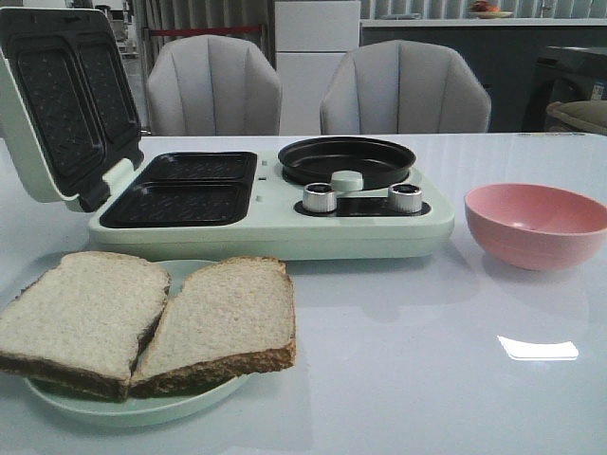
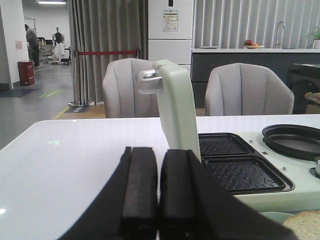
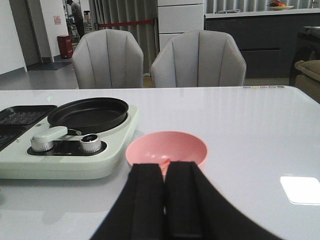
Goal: Make breakfast with bread and shrimp
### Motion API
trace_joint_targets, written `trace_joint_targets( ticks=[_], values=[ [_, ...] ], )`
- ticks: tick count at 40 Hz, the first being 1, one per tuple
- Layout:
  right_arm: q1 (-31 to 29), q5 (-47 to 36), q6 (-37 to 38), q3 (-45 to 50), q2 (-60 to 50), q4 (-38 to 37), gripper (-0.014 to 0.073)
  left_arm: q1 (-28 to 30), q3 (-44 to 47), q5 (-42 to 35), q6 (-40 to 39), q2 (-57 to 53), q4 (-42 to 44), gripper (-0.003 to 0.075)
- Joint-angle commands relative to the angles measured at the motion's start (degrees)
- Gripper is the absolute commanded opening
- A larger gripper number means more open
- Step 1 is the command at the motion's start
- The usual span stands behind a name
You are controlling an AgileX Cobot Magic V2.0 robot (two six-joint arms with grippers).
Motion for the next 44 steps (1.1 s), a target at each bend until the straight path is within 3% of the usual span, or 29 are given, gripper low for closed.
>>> trace_joint_targets(
  ticks=[1, 29, 37, 41, 44],
  values=[
    [-0.20, -5.31, -0.36, -0.25, -1.01, 0.10, 0.0138, -0.42, 0.48, -4.56, -0.58, -0.96, -0.42, 0.0112],
    [-0.20, -5.31, -0.36, -0.25, -1.01, 0.10, 0.0138, -0.42, 0.48, -6.65, -0.58, -0.96, -0.31, 0.0112],
    [-0.20, -5.31, -0.36, -0.25, -1.01, 0.10, 0.0138, -0.42, -0.52, -20.39, 0.26, -0.96, 1.90, 0.0112],
    [-0.20, -5.31, -0.36, -0.25, -1.01, 0.10, 0.0138, -0.42, -4.48, -19.00, 0.04, -0.74, 0.85, 0.0112],
    [-0.20, -5.31, -0.36, -0.25, -1.01, 0.10, 0.0138, -0.42, -9.44, -12.76, 0.04, 0.12, 0.85, 0.0112]
  ],
)
